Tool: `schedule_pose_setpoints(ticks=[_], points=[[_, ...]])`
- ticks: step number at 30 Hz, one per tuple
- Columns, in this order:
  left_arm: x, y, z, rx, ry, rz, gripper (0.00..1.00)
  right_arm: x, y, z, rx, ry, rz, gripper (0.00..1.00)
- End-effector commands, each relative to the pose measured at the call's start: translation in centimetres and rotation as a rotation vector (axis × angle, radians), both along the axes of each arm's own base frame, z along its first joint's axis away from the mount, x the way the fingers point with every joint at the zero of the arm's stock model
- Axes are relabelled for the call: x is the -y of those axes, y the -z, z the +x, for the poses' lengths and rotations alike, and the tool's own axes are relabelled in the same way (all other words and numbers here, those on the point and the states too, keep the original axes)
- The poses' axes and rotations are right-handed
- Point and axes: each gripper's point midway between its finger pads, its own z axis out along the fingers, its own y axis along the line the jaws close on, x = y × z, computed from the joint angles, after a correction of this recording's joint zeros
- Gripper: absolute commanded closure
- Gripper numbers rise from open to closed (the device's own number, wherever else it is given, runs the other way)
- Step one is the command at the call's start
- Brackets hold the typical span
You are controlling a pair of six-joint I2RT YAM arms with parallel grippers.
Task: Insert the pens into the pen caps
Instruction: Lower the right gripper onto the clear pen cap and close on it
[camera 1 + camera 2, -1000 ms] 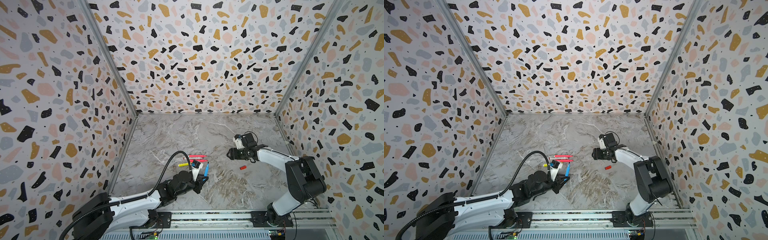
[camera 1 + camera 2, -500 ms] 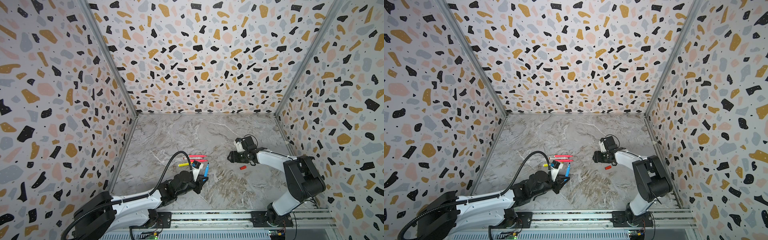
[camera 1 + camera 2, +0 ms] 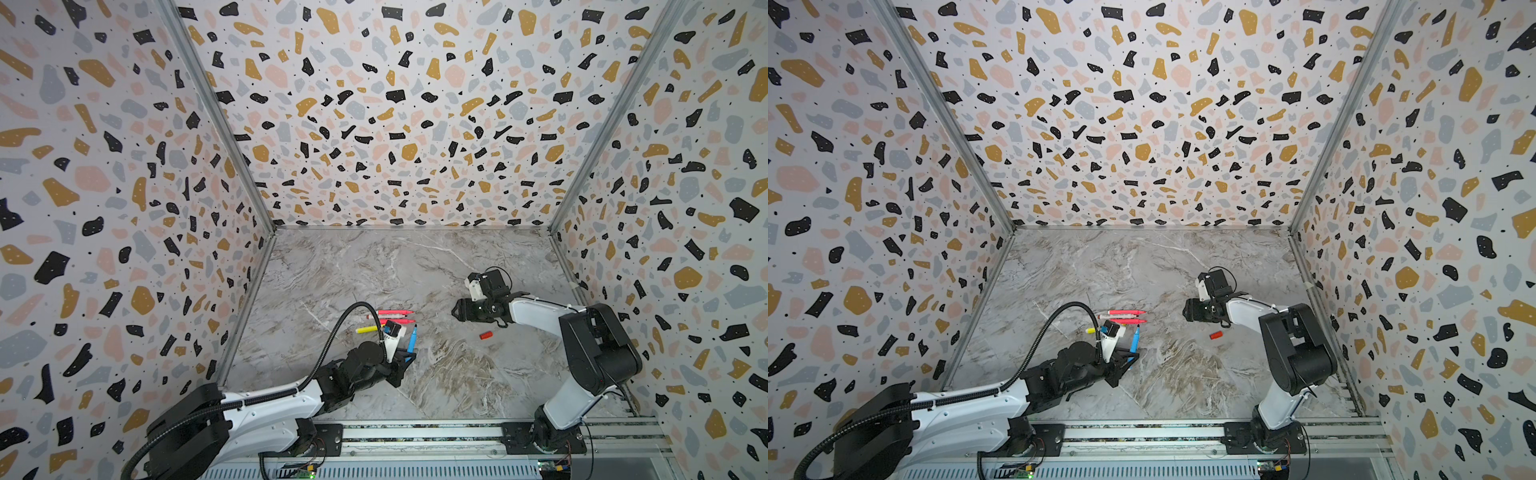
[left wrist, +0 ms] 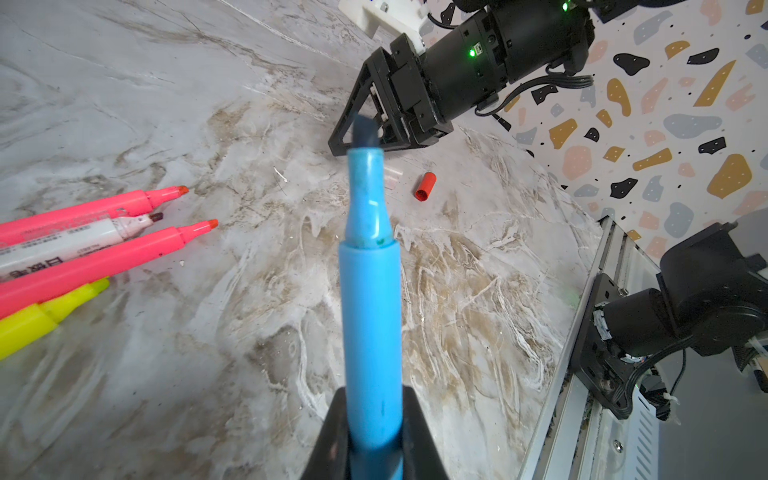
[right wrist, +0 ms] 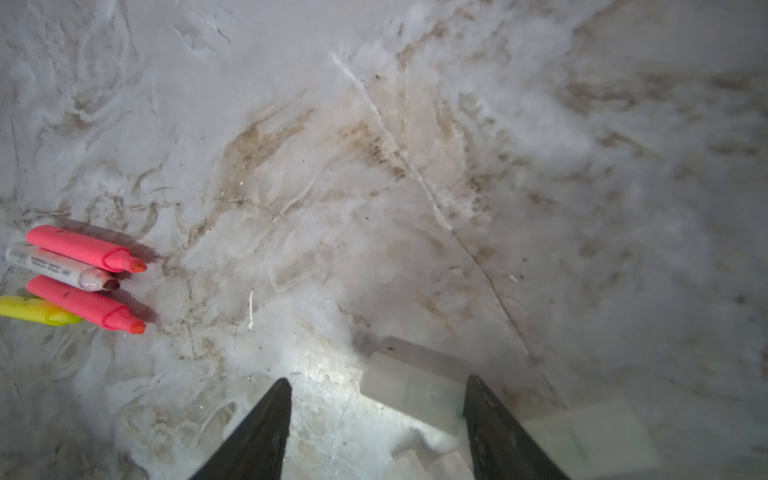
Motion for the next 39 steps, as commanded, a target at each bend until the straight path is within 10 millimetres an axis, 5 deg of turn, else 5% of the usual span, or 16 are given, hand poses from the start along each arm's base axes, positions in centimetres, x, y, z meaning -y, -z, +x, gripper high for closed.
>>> schedule_pose_setpoints(ticks=[1,15,26,39], points=[[0.2,-1.4,0.3,0.042,-0.005,-0.029,1.0,-1.4,-0.2,0.3,-0.006,-0.024,0.028,0.33],[-0.9,-1.2,0.2,0.044,-0.032,-0.03,1.0,-4.8,0.2,1.2,-0.004,-0.091,0.029,0.34],[-1.2,-1.2,0.1,0.047,-0.037,-0.034,1.0,-3.9,-1.9,1.5,0.048,-0.066,-0.025,0.34],[-1.3,-1.2,0.0,0.044,-0.034,-0.036,1.0,-4.8,-1.9,0.1,0.038,-0.109,-0.003,0.35]])
